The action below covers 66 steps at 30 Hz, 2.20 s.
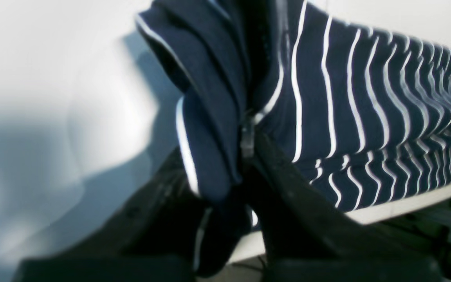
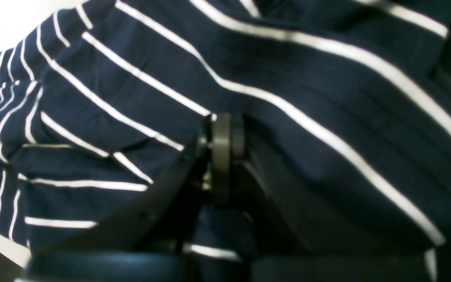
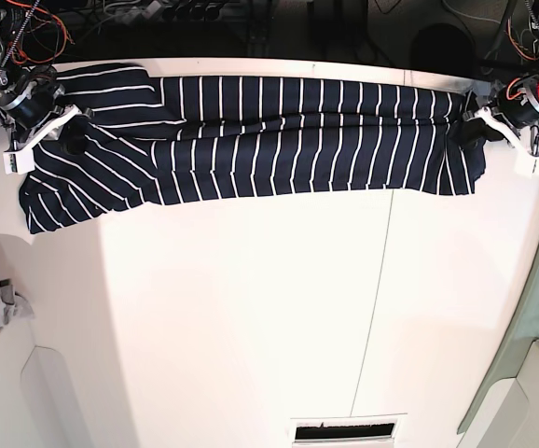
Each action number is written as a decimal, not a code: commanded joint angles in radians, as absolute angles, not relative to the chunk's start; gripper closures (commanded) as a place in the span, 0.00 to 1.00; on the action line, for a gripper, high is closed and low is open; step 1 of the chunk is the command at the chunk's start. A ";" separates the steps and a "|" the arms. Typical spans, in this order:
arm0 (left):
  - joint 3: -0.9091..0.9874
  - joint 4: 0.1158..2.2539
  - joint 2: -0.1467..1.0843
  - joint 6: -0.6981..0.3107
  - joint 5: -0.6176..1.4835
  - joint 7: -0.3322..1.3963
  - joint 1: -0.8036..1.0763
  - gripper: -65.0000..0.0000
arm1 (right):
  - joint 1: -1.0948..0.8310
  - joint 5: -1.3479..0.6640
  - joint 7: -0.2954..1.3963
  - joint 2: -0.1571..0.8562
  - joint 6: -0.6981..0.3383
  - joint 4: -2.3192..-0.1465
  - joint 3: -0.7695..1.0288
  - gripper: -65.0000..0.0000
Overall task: Layout the t-shirt on the table in an organized manner, then fold the t-shirt properly
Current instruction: 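Lift the strip end with the left gripper and carry it toward the right gripper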
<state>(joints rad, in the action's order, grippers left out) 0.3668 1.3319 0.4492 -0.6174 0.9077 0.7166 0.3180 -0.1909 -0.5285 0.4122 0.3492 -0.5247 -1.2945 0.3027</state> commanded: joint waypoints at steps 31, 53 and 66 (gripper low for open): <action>0.007 1.775 0.318 -0.560 0.888 0.778 0.197 1.00 | -0.173 -0.542 0.419 0.363 -0.532 -1.303 0.307 1.00; -0.085 1.767 0.130 -0.561 0.816 0.745 0.181 1.00 | -0.173 -0.542 0.422 0.363 -0.532 -1.303 0.307 1.00; -0.322 1.767 0.112 -0.542 0.583 0.654 0.181 0.44 | -0.173 -0.542 0.427 0.363 -0.532 -1.303 0.307 1.00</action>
<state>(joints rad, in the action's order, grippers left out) -0.3202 1.7519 0.1196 -0.5369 0.5678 0.6788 0.1883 -0.1795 -0.5350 0.4278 0.3489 -0.5282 -1.2945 0.3027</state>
